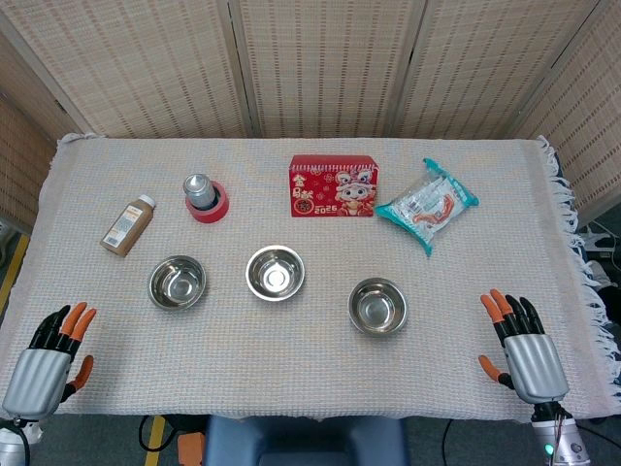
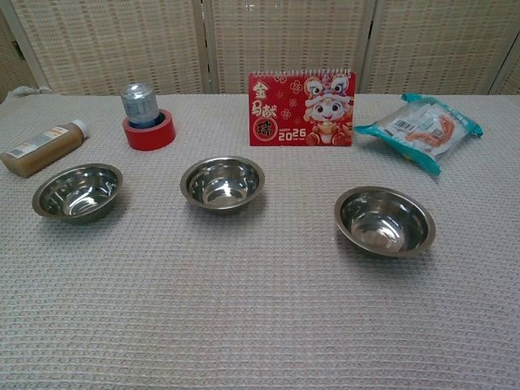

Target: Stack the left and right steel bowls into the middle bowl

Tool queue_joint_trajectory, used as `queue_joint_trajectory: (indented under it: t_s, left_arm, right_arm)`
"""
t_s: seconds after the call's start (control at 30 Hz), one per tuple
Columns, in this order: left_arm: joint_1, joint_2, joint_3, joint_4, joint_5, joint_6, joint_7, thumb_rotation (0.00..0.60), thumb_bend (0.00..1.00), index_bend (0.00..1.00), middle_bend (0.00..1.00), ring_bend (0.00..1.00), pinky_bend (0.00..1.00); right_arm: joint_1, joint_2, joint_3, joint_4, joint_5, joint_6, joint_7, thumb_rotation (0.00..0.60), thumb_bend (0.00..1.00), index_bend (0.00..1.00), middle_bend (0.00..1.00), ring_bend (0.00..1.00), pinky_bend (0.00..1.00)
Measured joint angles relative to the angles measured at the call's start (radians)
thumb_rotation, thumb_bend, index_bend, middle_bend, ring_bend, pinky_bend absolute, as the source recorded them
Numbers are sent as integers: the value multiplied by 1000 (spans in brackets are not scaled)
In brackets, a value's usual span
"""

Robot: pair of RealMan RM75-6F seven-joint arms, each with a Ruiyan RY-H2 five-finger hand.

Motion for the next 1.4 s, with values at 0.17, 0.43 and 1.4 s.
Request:
queue_joint_trajectory:
  t_s: [0.17, 0.43, 1.4]
  left_arm:
    - [-11, -36, -2, 6, 8, -11, 21, 600, 458, 0, 0, 11, 160]
    - [-85, -222, -20, 115, 18, -115, 131, 600, 438, 0, 0, 0, 170]
    - [-331, -725, -135, 975, -76, -159, -52, 600, 489, 773, 200, 48, 122]
  right_arm:
    - [-5, -2, -1, 6, -3, 7, 3, 600, 149, 0, 0, 0, 0]
    - [-6, -9, 7, 15, 12, 3, 0, 600, 149, 0, 0, 0, 0]
    - [-8, -28, 19, 5, 61, -16, -83, 600, 149, 0, 0, 0, 0]
